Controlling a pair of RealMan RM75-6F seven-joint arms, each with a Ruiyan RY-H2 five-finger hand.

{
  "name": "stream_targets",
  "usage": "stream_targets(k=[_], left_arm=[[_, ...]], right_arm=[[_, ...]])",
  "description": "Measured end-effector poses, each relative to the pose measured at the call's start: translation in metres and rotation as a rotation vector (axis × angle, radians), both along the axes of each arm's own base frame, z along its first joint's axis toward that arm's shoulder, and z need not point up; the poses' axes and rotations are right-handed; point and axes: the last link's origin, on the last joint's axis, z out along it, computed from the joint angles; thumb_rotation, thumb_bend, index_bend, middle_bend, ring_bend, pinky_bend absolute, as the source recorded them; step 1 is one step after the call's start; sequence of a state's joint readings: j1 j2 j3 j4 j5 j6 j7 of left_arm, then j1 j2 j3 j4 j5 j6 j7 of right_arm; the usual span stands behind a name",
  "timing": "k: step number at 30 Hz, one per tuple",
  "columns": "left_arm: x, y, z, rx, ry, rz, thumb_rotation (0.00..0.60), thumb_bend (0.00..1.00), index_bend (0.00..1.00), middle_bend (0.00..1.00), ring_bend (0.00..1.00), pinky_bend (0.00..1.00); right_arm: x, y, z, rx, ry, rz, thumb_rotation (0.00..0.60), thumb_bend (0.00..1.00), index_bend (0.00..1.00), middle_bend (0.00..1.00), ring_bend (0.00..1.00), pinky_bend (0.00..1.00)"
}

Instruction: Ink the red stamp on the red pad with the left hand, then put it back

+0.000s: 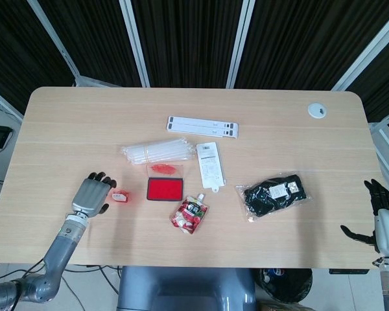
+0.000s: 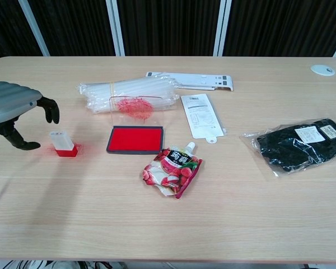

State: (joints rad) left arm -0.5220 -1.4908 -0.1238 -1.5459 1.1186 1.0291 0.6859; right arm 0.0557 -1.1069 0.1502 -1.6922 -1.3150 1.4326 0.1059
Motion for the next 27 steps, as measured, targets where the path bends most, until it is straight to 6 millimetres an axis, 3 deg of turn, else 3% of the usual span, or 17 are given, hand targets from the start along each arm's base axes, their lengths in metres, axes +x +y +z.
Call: stream_targets(k=[27], left_arm=[[0.009, 0.009, -0.032, -0.014, 0.005, -0.002, 0.600, 0.31, 0.47, 0.46, 0.23, 0.28]], right_arm=[[0.003, 0.000, -0.001, 0.003, -0.013, 0.001, 0.600, 0.13, 0.00, 0.00, 0.00, 0.20]])
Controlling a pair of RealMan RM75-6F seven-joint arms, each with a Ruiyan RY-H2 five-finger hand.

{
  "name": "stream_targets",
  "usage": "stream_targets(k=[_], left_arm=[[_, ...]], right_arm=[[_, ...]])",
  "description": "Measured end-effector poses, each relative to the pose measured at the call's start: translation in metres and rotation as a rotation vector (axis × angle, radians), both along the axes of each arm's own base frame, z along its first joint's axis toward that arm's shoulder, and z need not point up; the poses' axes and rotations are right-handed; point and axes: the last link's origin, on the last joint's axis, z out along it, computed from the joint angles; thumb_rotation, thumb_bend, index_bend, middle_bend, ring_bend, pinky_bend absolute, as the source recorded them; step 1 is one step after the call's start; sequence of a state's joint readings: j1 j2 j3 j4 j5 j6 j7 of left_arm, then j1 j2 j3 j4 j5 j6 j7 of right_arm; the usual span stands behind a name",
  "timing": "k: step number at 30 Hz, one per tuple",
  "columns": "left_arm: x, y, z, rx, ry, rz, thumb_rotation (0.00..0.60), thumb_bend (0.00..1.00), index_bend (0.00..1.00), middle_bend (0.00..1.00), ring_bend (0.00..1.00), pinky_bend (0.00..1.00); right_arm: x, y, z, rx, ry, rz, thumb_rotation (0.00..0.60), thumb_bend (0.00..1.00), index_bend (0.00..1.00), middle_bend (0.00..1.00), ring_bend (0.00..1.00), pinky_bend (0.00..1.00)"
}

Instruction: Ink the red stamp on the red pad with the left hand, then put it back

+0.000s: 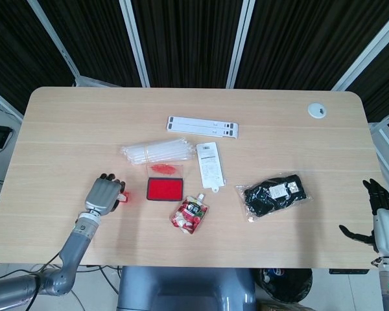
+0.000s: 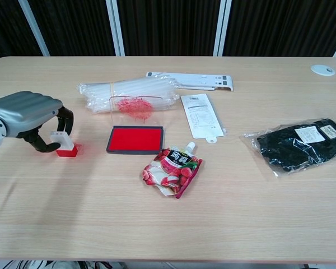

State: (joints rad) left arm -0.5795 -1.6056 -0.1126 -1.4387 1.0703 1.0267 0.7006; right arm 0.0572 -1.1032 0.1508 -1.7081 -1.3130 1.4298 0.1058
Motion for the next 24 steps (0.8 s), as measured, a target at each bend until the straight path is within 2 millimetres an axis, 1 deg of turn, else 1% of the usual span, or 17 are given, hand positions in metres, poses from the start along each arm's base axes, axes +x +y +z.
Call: stream_targets(k=[15, 17, 20, 24], left_arm=[[0.0013, -0.0002, -0.0043, -0.005, 0.007, -0.003, 0.600, 0.32, 0.51, 0.50, 0.25, 0.29], [0.0009, -0.0006, -0.0046, -0.006, 0.008, -0.003, 0.600, 0.34, 0.52, 0.50, 0.25, 0.30], [0.0002, -0.0009, -0.0048, -0.007, 0.011, -0.003, 0.600, 0.39, 0.54, 0.52, 0.27, 0.33], [-0.0002, -0.0013, -0.0050, -0.002, 0.009, 0.001, 0.600, 0.46, 0.57, 0.56, 0.33, 0.40]], right_arm=[[0.0011, 0.0000, -0.0003, 0.000, -0.004, 0.001, 0.600, 0.13, 0.00, 0.00, 0.00, 0.20], [0.0012, 0.0000, -0.0002, 0.000, -0.005, 0.000, 0.600, 0.14, 0.00, 0.00, 0.00, 0.20], [0.0015, 0.0001, -0.0004, 0.001, -0.006, 0.000, 0.600, 0.14, 0.00, 0.00, 0.00, 0.20], [0.0018, 0.0002, -0.0004, 0.001, -0.007, 0.001, 0.600, 0.14, 0.00, 0.00, 0.00, 0.20]])
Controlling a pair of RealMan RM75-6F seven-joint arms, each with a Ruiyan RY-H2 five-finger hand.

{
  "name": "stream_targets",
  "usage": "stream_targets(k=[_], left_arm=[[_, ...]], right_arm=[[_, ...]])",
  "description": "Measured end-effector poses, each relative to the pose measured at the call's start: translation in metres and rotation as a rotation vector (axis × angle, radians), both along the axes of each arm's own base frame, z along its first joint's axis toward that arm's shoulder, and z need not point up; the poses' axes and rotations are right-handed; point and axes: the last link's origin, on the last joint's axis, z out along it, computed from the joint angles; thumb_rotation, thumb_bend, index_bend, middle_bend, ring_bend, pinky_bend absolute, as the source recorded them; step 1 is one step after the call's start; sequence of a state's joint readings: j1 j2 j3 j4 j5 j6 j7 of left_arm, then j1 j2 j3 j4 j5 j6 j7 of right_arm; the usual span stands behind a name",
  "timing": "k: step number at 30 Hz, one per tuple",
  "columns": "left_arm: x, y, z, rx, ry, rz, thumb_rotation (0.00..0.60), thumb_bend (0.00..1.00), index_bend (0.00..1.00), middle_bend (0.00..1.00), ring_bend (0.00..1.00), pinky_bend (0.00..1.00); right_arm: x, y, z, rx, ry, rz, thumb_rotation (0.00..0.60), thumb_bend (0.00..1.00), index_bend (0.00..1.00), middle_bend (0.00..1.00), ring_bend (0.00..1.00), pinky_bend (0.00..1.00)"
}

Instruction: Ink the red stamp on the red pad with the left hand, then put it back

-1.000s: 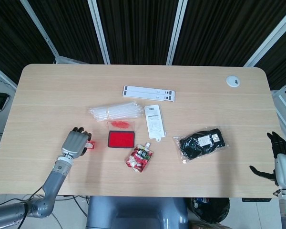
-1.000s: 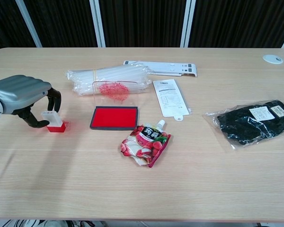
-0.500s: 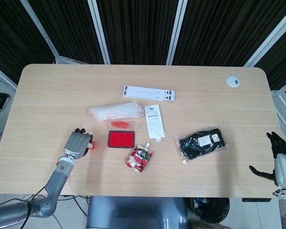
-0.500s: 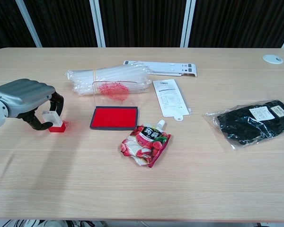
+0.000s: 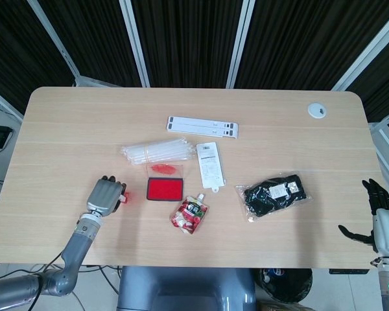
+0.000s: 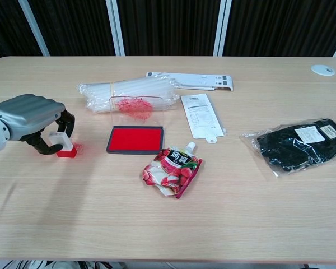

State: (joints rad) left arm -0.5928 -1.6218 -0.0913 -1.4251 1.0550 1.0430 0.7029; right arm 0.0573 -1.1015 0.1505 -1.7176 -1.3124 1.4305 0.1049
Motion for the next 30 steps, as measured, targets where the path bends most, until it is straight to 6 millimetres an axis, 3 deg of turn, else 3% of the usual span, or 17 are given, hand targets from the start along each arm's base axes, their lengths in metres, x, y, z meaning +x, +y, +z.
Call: stream_targets(k=[6, 15, 30], left_arm=[[0.002, 0.000, 0.001, 0.017, -0.008, -0.009, 0.600, 0.50, 0.61, 0.60, 0.43, 0.52], [0.016, 0.004, 0.004, 0.032, -0.035, -0.043, 0.600, 0.54, 0.64, 0.64, 0.49, 0.57], [0.076, 0.023, -0.008, 0.036, -0.062, -0.145, 0.600, 0.57, 0.68, 0.68, 0.53, 0.60]], right_arm=[[0.000, 0.000, 0.000, 0.000, -0.002, 0.000, 0.600, 0.15, 0.00, 0.00, 0.00, 0.20], [0.001, 0.000, 0.000, 0.001, -0.004, 0.000, 0.600, 0.16, 0.00, 0.00, 0.00, 0.20], [0.001, 0.000, 0.000, 0.003, -0.007, -0.002, 0.600, 0.16, 0.00, 0.00, 0.00, 0.20]])
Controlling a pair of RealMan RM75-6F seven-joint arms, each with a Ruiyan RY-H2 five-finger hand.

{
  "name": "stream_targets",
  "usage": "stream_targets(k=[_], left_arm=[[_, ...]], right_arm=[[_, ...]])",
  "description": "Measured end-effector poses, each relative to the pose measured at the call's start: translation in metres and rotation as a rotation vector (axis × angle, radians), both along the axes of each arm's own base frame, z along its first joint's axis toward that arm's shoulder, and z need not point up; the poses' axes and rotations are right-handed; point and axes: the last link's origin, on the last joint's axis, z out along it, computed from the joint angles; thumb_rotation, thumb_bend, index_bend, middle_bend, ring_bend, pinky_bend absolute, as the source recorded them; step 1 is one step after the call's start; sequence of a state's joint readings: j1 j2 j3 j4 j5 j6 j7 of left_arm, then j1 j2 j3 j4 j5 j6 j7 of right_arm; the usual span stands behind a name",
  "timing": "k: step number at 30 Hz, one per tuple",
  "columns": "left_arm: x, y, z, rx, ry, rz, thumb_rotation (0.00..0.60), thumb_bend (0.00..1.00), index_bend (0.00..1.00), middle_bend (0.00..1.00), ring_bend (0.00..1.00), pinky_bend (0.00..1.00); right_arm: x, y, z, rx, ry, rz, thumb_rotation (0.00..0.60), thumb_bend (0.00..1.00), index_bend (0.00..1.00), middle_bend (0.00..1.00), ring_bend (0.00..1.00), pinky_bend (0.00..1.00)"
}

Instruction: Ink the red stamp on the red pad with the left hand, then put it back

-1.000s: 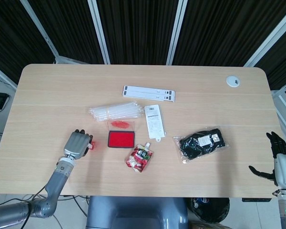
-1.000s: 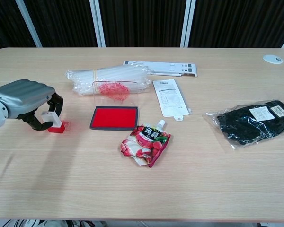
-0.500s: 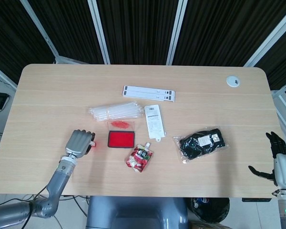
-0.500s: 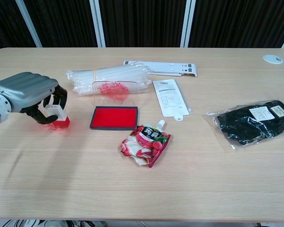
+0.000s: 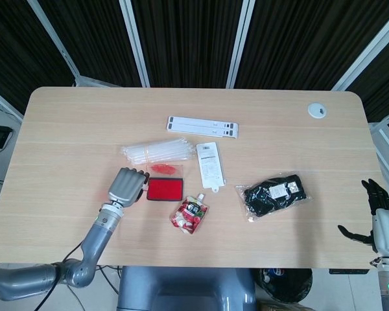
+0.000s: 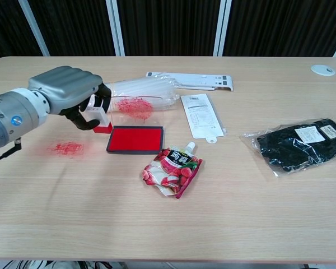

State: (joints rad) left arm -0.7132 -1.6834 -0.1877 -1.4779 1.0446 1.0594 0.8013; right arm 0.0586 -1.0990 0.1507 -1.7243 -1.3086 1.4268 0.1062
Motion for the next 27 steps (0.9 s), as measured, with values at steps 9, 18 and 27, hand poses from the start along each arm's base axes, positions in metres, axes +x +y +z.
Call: stream_targets(k=[9, 18, 27], left_arm=[[0.028, 0.009, -0.018, -0.009, 0.013, 0.008, 0.600, 0.57, 0.69, 0.69, 0.53, 0.60], [0.040, 0.015, -0.034, -0.017, 0.051, 0.030, 0.600, 0.57, 0.69, 0.69, 0.53, 0.61], [0.043, 0.015, -0.042, -0.027, 0.061, 0.037, 0.600, 0.57, 0.69, 0.69, 0.54, 0.61]], right_arm=[[-0.001, 0.000, 0.000, 0.003, -0.007, -0.005, 0.600, 0.16, 0.00, 0.00, 0.00, 0.20], [-0.001, 0.000, 0.000, 0.006, -0.014, -0.010, 0.600, 0.16, 0.00, 0.00, 0.00, 0.20], [-0.002, 0.000, 0.000, 0.006, -0.017, -0.012, 0.600, 0.16, 0.00, 0.00, 0.00, 0.20]])
